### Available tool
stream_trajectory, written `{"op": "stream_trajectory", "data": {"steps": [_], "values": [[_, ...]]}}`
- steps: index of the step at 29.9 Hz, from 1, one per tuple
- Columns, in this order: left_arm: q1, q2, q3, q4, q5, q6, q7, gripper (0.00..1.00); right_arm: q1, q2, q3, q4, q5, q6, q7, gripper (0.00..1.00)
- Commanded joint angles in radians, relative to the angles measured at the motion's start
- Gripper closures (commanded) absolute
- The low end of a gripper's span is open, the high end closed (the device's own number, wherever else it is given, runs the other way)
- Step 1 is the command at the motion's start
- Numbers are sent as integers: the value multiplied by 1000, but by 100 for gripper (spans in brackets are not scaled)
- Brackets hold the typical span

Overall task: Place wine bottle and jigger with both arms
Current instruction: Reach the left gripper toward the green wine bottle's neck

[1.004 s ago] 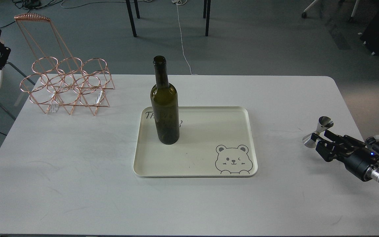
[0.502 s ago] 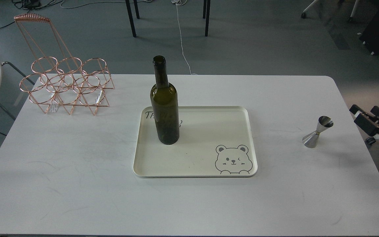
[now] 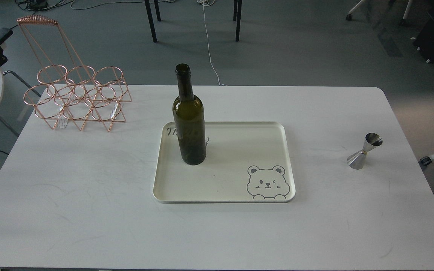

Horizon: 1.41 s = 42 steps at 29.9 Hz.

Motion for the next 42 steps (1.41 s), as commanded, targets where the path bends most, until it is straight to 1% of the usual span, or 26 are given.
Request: {"op": "stream_trajectory", "data": {"steps": [1,2,5,7,11,13,15,22,25,29,33,42], "values": [[-14,9,-10,-100,259,70,0,2,1,89,81,-99,100,105,0,5],[-14,5,-12,-122,328,93,0,2,3,111,100,-128,126,126,0,4],[-16,-35,-10,-189,565,205,0,2,1,192,174,-228,263,192,0,4],[-14,-64,-1,-211,718,266,1,2,1,223,199,-289,373,250,0,4],[-11,-116,-1,-221,1016,354,1,2,0,231,203,-374,545,388,0,3],[-11,-141,1,-223,1103,407,1,2,0,231,203,-397,573,428,0,3],[-10,-178,2,-223,1195,440,1,2,0,231,205,-417,576,455,0,3],[1,-326,4,-217,1562,458,4,2,3,231,239,-427,578,508,0,3],[1,-394,8,-186,1670,487,33,2,0,231,249,-426,578,510,0,3],[1,-434,8,-163,1682,489,72,2,-3,231,249,-426,578,511,0,3],[-2,-454,7,-163,1681,487,98,2,-6,231,249,-427,578,514,0,3],[-16,-503,-9,-162,1676,487,106,2,-6,231,256,-429,578,511,0,3]]}}
